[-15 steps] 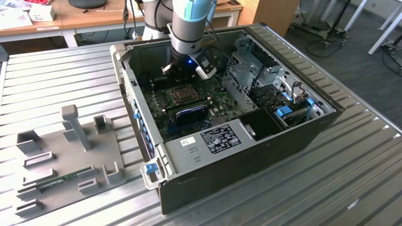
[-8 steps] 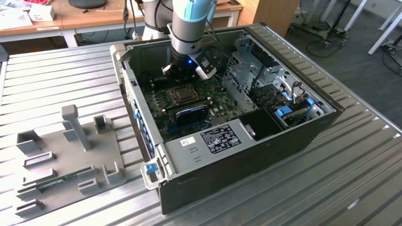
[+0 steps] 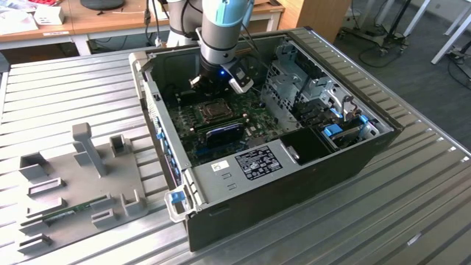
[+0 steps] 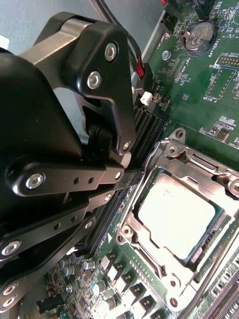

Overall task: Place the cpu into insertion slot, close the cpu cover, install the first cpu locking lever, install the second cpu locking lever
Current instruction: 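Install the first cpu locking lever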

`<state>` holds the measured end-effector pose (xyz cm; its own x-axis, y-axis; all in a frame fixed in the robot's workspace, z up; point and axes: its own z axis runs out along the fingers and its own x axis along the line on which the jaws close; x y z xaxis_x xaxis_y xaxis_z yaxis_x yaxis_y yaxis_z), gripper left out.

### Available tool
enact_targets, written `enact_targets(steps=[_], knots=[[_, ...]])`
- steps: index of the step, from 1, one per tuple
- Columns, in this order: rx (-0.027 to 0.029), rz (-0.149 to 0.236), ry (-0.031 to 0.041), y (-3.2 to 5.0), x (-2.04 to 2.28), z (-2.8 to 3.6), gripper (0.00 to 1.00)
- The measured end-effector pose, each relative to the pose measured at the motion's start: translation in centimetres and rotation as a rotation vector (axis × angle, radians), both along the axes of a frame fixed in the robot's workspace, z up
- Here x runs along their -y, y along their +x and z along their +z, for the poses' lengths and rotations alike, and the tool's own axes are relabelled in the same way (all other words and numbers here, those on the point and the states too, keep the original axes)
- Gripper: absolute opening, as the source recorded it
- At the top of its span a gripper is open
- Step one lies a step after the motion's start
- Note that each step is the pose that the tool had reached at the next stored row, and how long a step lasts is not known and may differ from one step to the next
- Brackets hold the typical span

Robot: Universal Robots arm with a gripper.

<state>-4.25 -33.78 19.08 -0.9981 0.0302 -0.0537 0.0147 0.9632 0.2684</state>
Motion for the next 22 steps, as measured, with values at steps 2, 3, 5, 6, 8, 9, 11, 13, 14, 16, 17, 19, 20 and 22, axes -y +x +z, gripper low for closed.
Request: enact_targets(steps=[2, 3, 5, 6, 8, 9, 11, 13, 14, 16, 17, 19, 20, 22], knots=[[0.0, 0.0, 0.0, 0.0, 0.0, 0.0, 0.1], [0.0, 0.0, 0.0, 0.0, 0.0, 0.0, 0.1], [0.0, 0.0, 0.0001, 0.0, 0.0, -0.01, 0.1], [0.0001, 0.0, 0.0001, 0.0, 0.0, 0.0, 0.1], [0.0005, 0.0, 0.0006, 0.01, -0.01, 0.14, 0.1], [0.0003, 0.0, -0.0001, 0.0, 0.0, 0.27, 0.1], [0.0001, 0.0, 0.0001, 0.0, 0.0, 0.46, 0.1], [0.0001, 0.0, 0.0003, 0.0, 0.0, 0.48, 0.1], [0.0002, 0.0, 0.0007, 0.0, -0.01, 0.48, 0.1], [0.0, 0.0, 0.01, 0.0, 0.02, 0.5, 0.1], [0.0001, 0.0, 0.0117, 0.0, 0.03, 0.5, 0.1], [0.0, 0.0, 0.0119, 0.0, 0.04, 0.49, 0.1], [0.0, 0.0, 0.012, 0.0, 0.05, 0.49, 0.1], [0.0001, 0.0, 0.012, 0.01, 0.08, 0.49, 0.1]])
